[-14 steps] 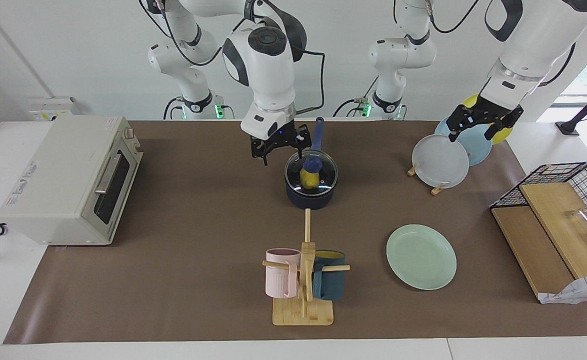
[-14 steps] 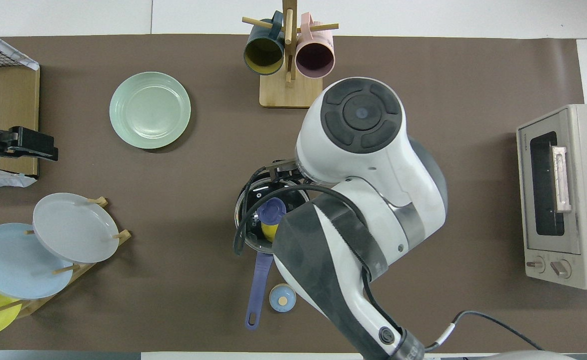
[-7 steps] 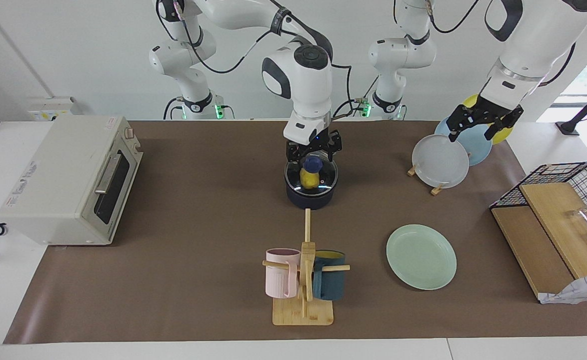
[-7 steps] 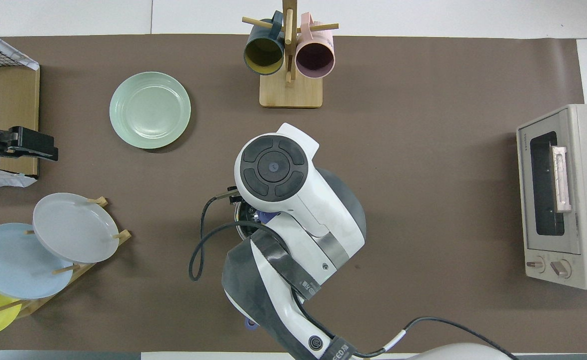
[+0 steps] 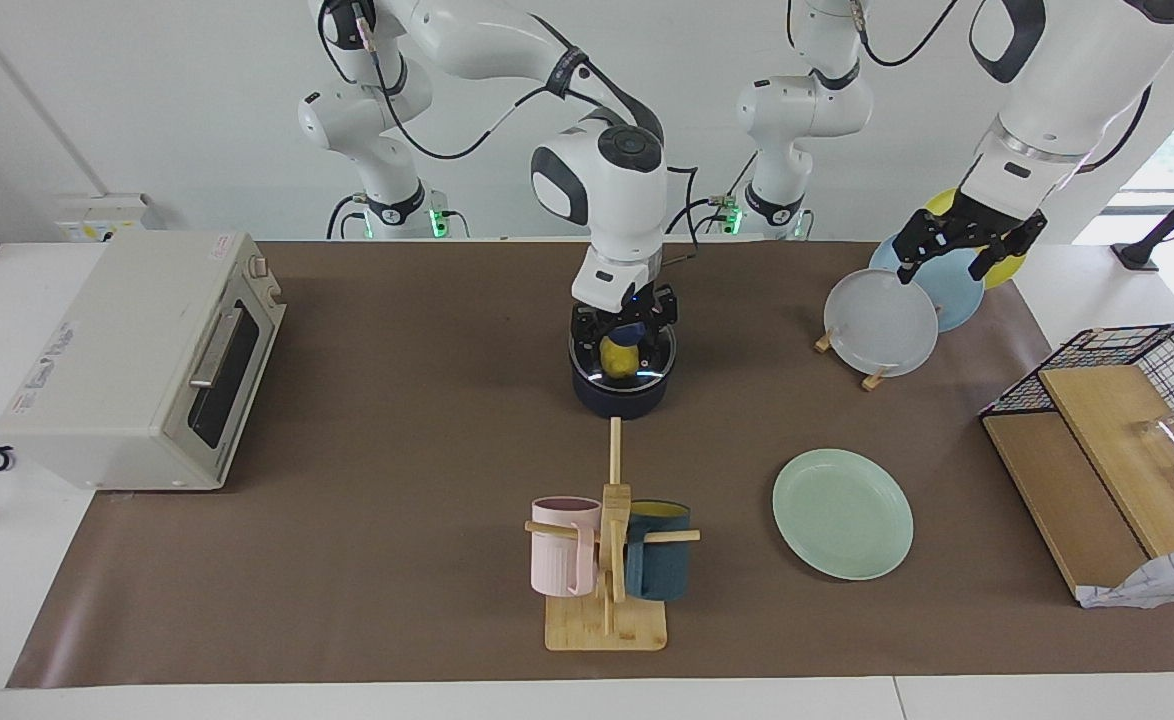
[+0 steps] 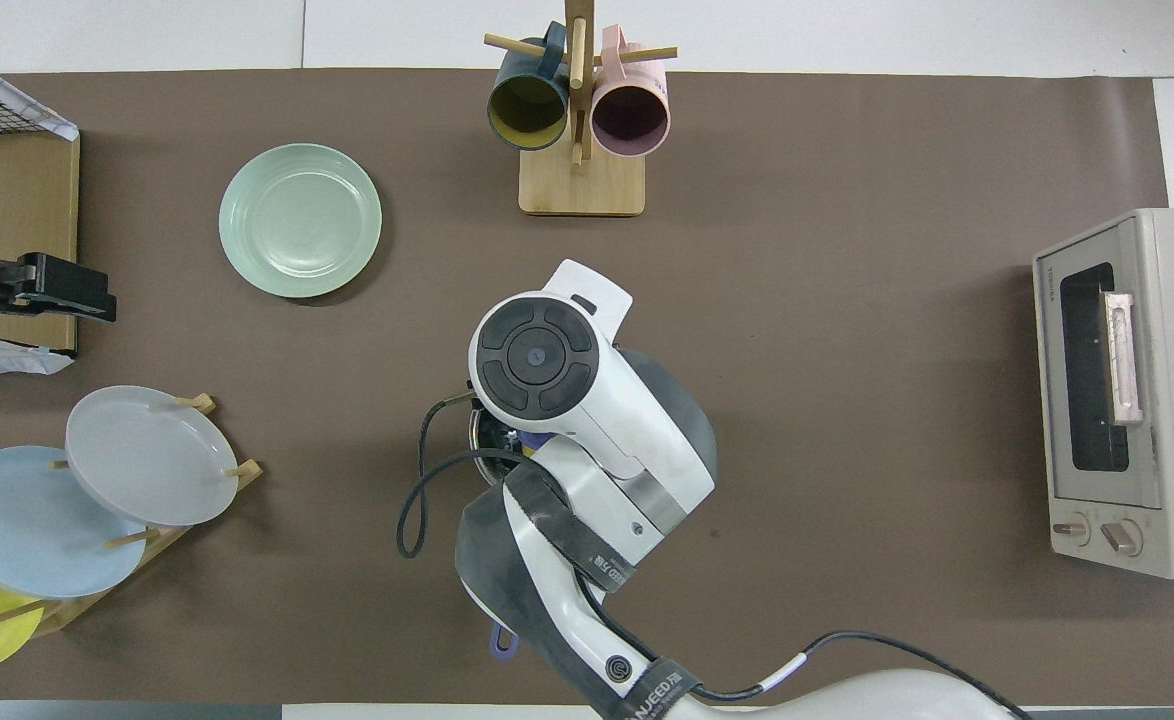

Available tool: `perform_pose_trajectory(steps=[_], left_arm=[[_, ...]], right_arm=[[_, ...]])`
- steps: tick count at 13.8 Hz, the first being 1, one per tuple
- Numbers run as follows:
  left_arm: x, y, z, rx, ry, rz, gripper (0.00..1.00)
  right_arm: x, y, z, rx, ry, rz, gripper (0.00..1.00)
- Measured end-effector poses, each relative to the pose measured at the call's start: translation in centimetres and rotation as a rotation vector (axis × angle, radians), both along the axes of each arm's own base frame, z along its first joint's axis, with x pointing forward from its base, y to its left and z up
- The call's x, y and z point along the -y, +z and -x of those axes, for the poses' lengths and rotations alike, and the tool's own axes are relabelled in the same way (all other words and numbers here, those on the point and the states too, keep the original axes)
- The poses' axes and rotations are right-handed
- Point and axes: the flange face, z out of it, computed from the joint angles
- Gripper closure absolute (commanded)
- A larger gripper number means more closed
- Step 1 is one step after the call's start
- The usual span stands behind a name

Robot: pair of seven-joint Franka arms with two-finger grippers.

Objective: Transfer potato from pot to plate
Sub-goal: 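Grasp the glass lid by its knob and lift it with the right gripper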

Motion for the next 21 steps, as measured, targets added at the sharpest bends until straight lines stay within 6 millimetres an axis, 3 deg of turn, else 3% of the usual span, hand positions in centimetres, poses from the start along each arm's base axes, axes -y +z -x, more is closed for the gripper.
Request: perform_pose_trajectory(steps=[3,8,11,15,18,21], left_arm=[[0.0,0.0,0.0,0.000,0.000,0.000,0.00],[0.0,0.0,0.0,0.000,0.000,0.000,0.00],[0.0,0.0,0.0,0.000,0.000,0.000,0.00],[0.0,0.0,0.0,0.000,0.000,0.000,0.00],[0.0,0.0,0.0,0.000,0.000,0.000,0.00],[0.0,0.0,0.0,0.000,0.000,0.000,0.00]], right_arm=[[-1.3,-0.7,1.7,-0.007,0.003,0.003,0.00],[-0.8,-1.4,2.4,-0.012,0.005,0.009,0.00],[-0.8,-1.4,2.4,-0.012,0.005,0.010,0.05],[-0.7,-1.6,2.5,-0.016,0.005,0.013,0.16],[-0.7,-1.7,2.7,-0.018,0.006,0.015,0.37],[-0.6,-1.5,2.7,-0.016,0.006,0.014,0.47]])
